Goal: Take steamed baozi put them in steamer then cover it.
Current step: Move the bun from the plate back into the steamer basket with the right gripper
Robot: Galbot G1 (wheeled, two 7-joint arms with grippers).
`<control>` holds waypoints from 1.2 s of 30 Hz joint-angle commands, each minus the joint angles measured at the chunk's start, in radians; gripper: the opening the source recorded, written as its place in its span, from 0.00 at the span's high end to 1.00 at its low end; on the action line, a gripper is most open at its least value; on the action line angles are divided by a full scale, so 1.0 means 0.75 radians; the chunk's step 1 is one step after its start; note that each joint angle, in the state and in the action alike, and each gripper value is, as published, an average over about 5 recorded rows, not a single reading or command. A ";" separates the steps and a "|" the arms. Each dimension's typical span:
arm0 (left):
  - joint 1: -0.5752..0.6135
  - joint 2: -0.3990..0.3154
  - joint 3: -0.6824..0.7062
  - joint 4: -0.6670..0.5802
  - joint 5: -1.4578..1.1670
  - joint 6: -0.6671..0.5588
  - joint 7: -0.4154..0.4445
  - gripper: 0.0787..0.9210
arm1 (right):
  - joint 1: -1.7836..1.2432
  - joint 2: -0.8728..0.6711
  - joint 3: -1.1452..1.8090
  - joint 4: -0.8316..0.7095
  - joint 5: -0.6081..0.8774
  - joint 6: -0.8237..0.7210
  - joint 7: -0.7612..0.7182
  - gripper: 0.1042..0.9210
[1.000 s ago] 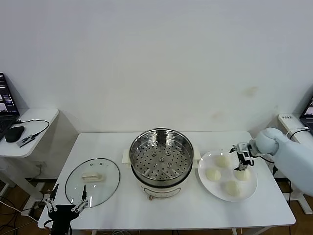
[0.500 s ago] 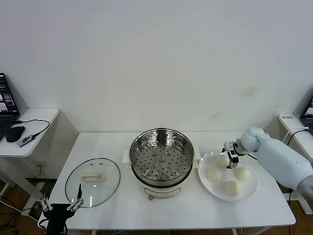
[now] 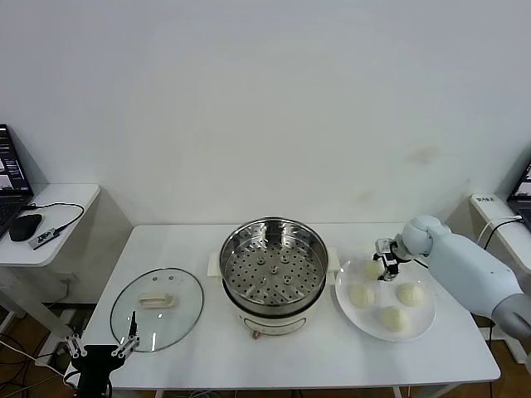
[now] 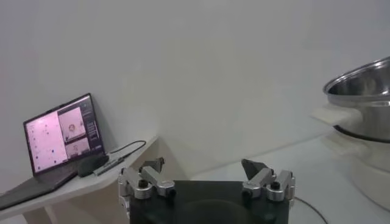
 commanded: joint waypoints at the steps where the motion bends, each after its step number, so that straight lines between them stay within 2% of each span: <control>1: 0.002 0.002 0.000 -0.005 0.001 0.000 0.000 0.12 | 0.038 -0.024 -0.030 0.034 0.030 -0.003 -0.046 0.40; 11: 0.003 0.020 0.012 -0.011 -0.003 0.003 0.002 0.12 | 0.342 -0.290 -0.239 0.394 0.353 -0.086 -0.118 0.41; 16: -0.009 0.031 0.028 -0.010 -0.010 0.006 0.002 0.12 | 0.611 -0.338 -0.410 0.504 0.516 -0.112 -0.127 0.40; 25: -0.030 0.036 0.039 -0.005 -0.028 0.005 0.002 0.12 | 1.035 -0.142 -0.690 0.600 0.706 -0.121 -0.091 0.40; 31: -0.036 0.037 0.028 -0.013 -0.037 0.005 0.003 0.12 | 1.083 0.019 -0.769 0.657 0.764 -0.053 -0.010 0.40; 36: -0.045 0.031 0.025 -0.026 -0.036 0.005 0.004 0.12 | 1.056 0.173 -0.842 0.676 0.734 0.053 0.040 0.40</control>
